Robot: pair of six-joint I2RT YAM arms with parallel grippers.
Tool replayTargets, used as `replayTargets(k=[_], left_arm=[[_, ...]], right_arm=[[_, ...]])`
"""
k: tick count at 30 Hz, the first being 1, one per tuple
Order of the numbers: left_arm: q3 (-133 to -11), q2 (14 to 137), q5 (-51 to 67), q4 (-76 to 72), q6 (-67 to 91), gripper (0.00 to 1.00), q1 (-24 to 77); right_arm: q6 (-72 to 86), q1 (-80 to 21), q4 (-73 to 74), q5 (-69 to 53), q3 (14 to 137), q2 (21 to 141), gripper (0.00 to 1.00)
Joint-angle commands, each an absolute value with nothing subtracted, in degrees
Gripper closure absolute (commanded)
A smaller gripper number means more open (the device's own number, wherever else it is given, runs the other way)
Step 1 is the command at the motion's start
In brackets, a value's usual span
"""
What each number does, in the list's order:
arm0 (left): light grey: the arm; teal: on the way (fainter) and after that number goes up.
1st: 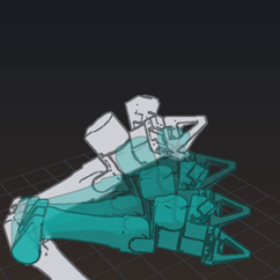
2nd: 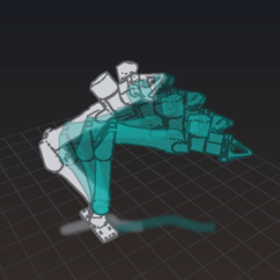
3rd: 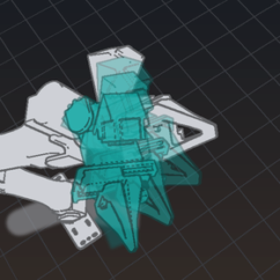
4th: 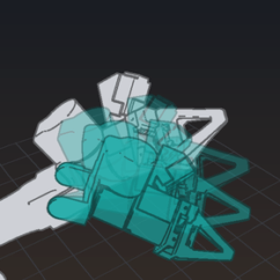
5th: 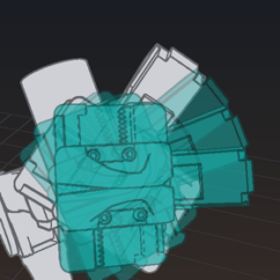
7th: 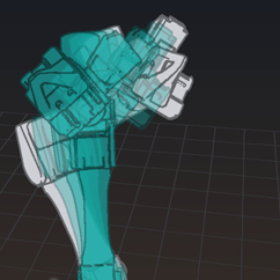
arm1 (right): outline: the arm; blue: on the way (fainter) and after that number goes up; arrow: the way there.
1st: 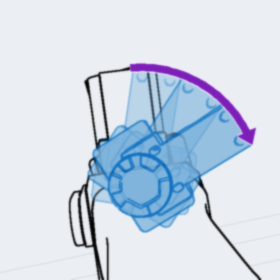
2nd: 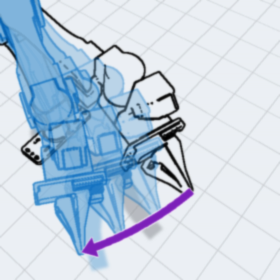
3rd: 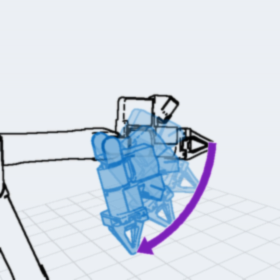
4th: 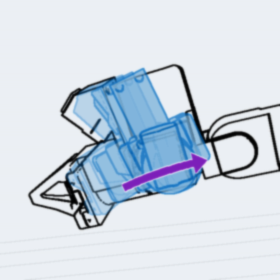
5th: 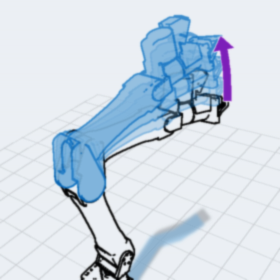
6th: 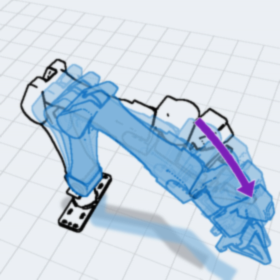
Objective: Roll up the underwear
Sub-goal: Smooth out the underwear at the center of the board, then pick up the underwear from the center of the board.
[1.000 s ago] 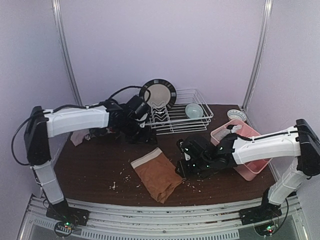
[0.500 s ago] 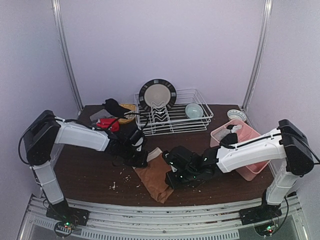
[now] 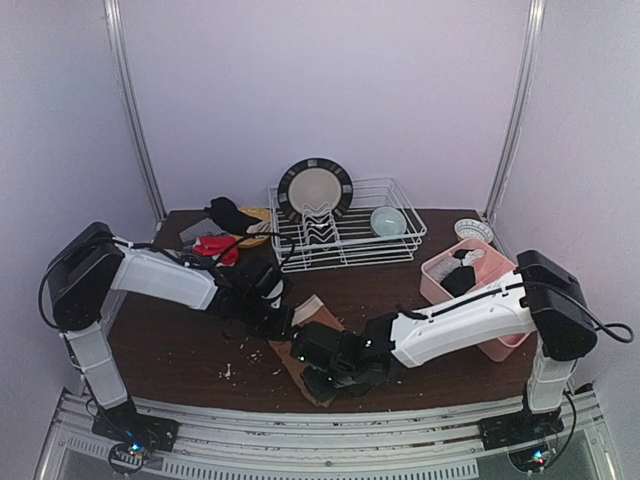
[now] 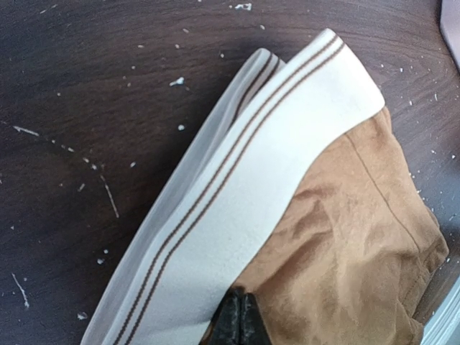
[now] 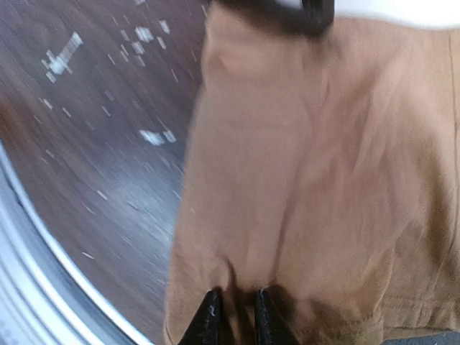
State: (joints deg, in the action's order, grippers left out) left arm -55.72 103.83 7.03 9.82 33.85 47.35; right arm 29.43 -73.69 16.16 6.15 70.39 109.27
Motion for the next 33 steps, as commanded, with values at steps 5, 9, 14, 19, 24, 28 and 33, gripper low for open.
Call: replayTargets(k=[5, 9, 14, 19, 24, 28, 33], left_arm=[[-55.11, 105.19, 8.52, 7.74, 32.52, 1.00, 47.57], [-54.12, 103.64, 8.39, 7.35, 32.36, 0.97, 49.77], [-54.42, 98.75, 6.03, 10.47, 31.90, 0.77, 51.28], [-56.13, 92.12, 3.30, 16.35, 30.39, 0.45, 51.32], [-54.19, 86.47, 1.09, 18.39, 31.16, 0.37, 51.35], [-51.00, 85.68, 2.22, 15.63, 32.81, 0.39, 51.27], [-50.50, 88.72, 5.08, 13.19, 33.35, 0.43, 51.33]], right_arm=[[34.88, -78.67, 19.68, 9.92, 64.33, 108.07, 0.84], [38.55, -81.33, 19.35, 10.36, 61.28, 106.29, 0.84], [38.55, -82.00, 20.65, 11.00, 61.41, 99.19, 0.68], [34.36, -80.88, 24.49, 13.86, 64.73, 93.11, 0.57], [32.37, -71.61, 22.51, 10.38, 64.00, 93.25, 0.56], [30.90, -63.87, 18.93, 6.18, 62.21, 94.51, 0.55], [27.73, -55.63, 14.78, -3.16, 60.48, 97.80, 0.45]])
